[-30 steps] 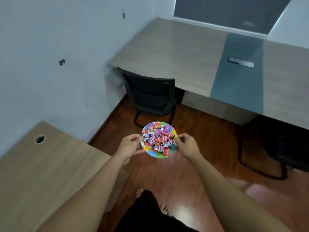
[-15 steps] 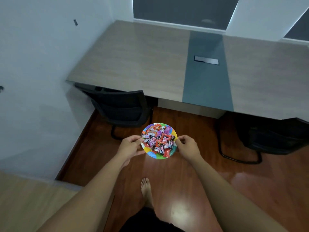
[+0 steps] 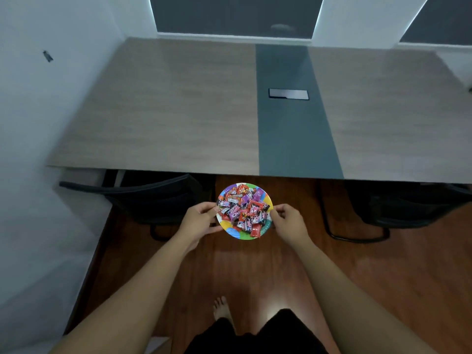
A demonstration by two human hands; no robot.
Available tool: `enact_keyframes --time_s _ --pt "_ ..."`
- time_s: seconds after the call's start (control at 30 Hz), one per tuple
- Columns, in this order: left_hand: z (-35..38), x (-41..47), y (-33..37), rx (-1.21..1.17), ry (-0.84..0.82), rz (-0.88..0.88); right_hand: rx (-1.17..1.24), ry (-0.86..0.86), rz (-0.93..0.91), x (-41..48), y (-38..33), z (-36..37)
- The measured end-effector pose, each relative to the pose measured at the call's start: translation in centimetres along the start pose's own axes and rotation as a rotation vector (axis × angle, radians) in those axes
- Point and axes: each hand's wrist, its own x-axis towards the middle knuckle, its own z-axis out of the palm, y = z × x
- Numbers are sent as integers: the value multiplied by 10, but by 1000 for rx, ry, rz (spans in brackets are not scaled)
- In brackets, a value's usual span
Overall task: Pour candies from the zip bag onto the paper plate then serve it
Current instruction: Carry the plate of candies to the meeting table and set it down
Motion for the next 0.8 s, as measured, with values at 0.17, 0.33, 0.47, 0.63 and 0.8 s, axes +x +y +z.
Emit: enact_keyframes --time_s 0.17,0.33,0.47,0.63,0.8 --pt "28 51 33 35 -25 -14 28 25 32 55 -2 -17" --pt "73 104 64 29 -34 -9 34 29 27 124 -5 -50" --pt "115 148 92 9 -29 -15 50 9 21 188 -9 -85" --pt "168 196 132 21 0 -14 103 -15 32 255 -21 -135" --pt "211 241 164 27 5 0 166 -28 60 315 -29 -173"
